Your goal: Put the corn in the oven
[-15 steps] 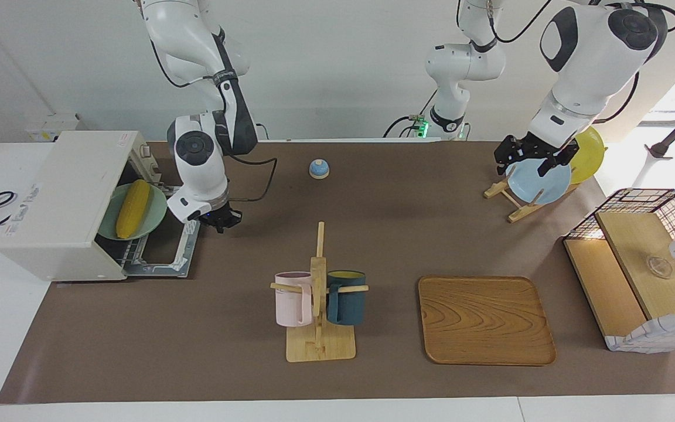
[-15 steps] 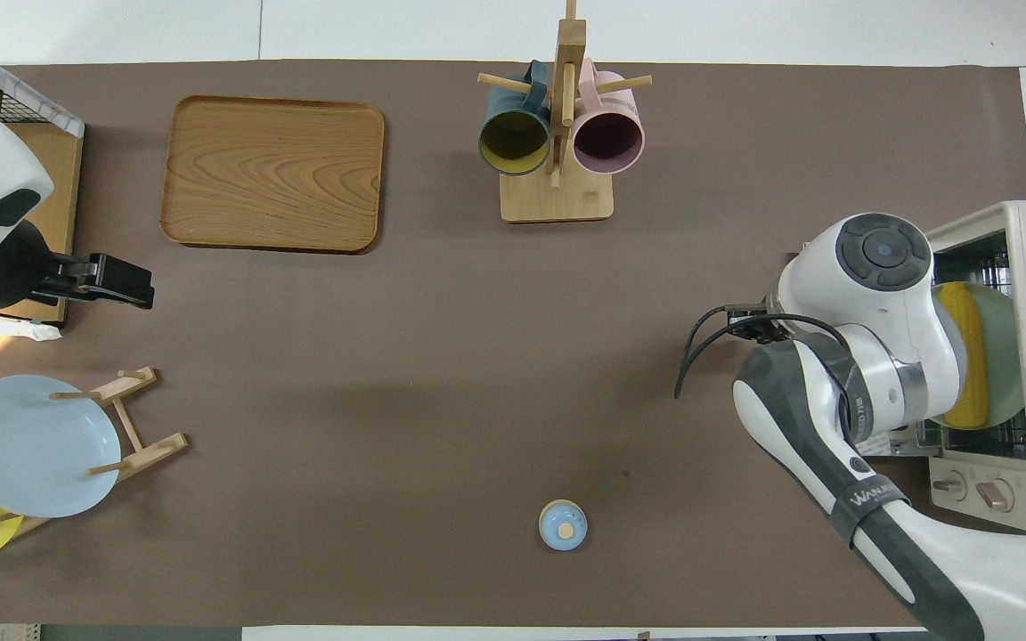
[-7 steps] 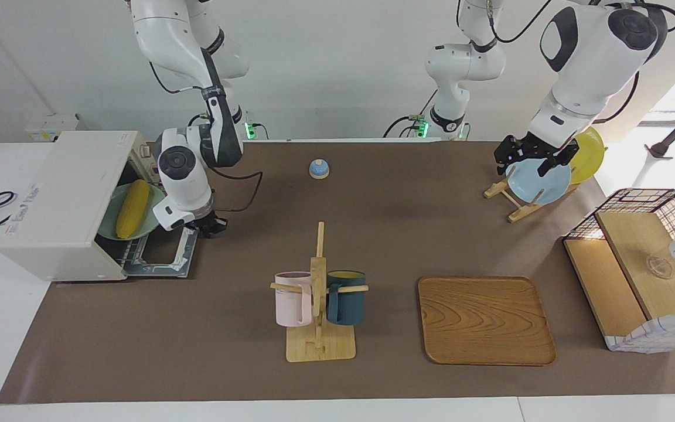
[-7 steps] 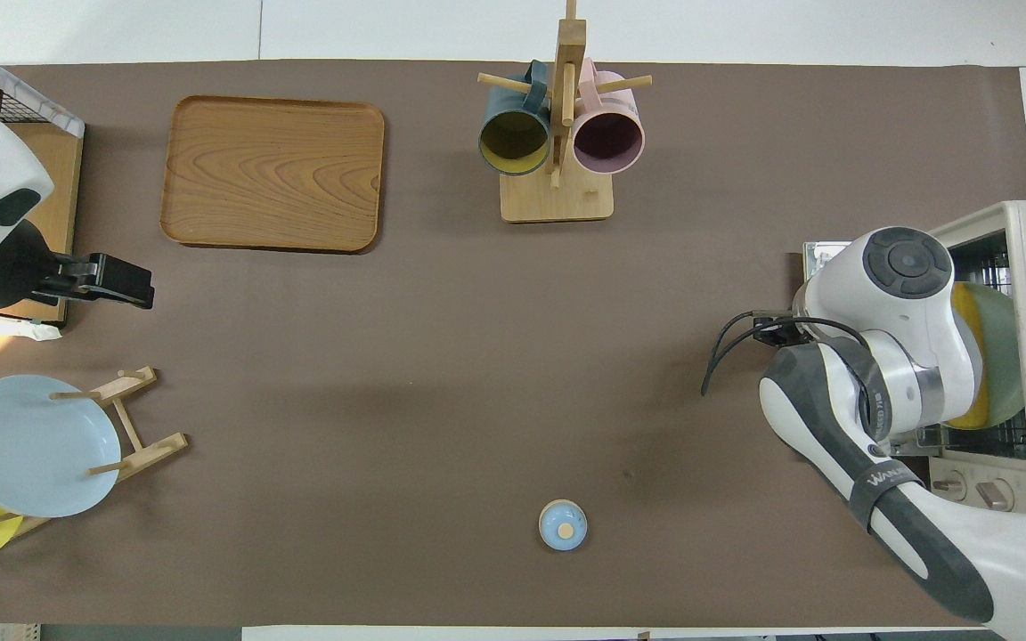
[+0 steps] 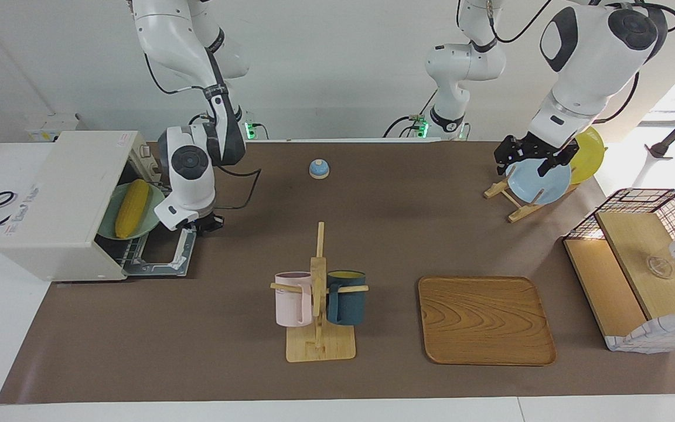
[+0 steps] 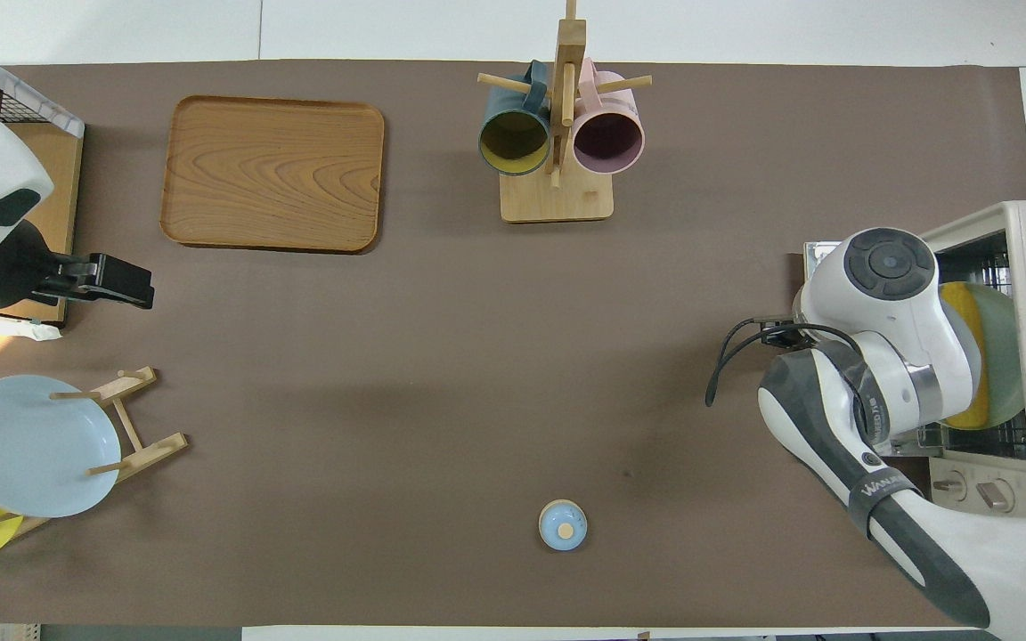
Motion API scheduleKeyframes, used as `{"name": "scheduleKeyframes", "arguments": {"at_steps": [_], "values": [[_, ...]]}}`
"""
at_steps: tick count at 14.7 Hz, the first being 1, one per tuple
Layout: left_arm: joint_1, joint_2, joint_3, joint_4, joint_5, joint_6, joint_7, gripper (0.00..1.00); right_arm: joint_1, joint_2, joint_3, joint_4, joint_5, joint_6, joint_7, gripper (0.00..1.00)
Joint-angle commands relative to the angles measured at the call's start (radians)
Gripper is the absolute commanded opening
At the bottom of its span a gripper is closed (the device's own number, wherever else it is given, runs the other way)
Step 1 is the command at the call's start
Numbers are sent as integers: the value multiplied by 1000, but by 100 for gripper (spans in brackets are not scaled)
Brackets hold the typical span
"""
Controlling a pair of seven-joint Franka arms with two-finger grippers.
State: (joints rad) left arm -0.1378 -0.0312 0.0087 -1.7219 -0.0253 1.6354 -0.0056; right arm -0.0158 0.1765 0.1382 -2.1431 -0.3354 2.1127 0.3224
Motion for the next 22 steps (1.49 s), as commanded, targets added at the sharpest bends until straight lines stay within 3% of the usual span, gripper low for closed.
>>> {"name": "scheduleKeyframes", "arguments": {"at_steps": [1,4,7,15,17,22], "values": [[1,-26,0,-24,21,11,2,100,-23,-17,-9,112,-88,-133,-41,0],[1,-26,0,-24,21,11,2,100,-30,-35,-9,190,-86,-243,-132,0],[1,-26,0,-24,21,11,2,100,-76,-84,-9,192,-76,-284,-230,0],[1,-26,0,-24,21,11,2,100,-182,-134,-9,189,-70,-307,-417,0],[1,-26,0,-24,21,12,2,100,-182,-152,-11,199,-18,-336,-422,0],[1,-26,0,-24,21,11,2,100,-168,-166,-8,360,104,-511,-445,0]]}}
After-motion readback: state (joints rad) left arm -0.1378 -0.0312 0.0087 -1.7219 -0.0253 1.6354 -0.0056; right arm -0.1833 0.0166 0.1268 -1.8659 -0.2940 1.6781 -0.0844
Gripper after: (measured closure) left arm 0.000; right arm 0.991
